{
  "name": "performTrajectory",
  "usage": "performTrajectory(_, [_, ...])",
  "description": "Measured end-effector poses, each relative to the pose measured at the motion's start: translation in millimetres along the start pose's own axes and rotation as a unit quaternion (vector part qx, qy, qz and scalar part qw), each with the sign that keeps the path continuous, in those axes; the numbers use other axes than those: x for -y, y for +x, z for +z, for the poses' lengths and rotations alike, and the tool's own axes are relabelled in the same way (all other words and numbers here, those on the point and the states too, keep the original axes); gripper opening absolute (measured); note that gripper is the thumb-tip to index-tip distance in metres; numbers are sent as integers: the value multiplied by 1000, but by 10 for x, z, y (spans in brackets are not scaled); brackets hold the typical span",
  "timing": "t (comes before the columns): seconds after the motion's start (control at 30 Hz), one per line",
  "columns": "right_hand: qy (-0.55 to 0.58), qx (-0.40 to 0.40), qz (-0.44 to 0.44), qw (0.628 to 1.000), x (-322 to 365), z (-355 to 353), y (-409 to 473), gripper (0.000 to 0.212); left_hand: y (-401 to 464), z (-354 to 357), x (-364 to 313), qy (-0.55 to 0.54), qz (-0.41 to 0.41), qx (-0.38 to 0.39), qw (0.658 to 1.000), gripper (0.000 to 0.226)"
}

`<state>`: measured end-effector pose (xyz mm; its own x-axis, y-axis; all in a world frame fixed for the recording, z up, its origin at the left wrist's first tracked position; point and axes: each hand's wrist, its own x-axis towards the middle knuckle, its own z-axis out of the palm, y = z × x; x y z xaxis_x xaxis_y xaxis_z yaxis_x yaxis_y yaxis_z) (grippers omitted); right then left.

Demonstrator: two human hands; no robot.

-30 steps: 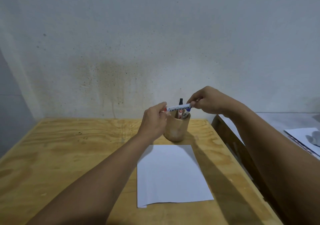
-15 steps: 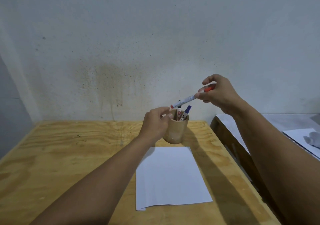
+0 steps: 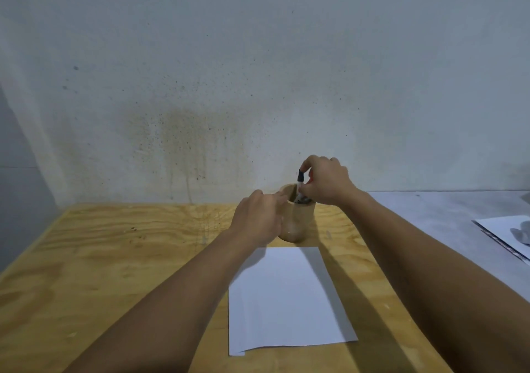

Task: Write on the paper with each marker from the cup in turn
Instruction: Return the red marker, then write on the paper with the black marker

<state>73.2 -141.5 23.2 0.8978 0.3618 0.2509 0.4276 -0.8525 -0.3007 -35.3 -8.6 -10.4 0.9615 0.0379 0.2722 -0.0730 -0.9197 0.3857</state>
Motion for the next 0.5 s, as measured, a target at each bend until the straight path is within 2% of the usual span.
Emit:
performTrajectory(0.07, [-6, -14, 15, 1000, 34, 83, 36, 35, -3, -1, 3, 5, 1, 1, 1000, 43])
performTrajectory(0.17, [59, -2, 52, 997, 65, 167, 80, 49, -2, -5, 5, 13, 1, 4, 1000, 44])
performTrajectory(0.23, [77, -11, 67, 995, 71, 208, 93, 52, 0, -6, 12, 14, 0, 5, 1000, 44])
performTrajectory(0.37, [97, -64, 79, 990, 63, 248, 119, 39, -7, -4, 14, 7, -2, 3, 1000, 43])
performTrajectory(0.43, [147, -106, 65, 981, 50, 182, 129, 29, -3, 4, 18, -1, -5, 3, 1000, 43])
performTrajectory(0.5, [230, -140, 48, 962, 53, 43, 127, 29, 2, 15, 19, -12, -12, 7, 1000, 45])
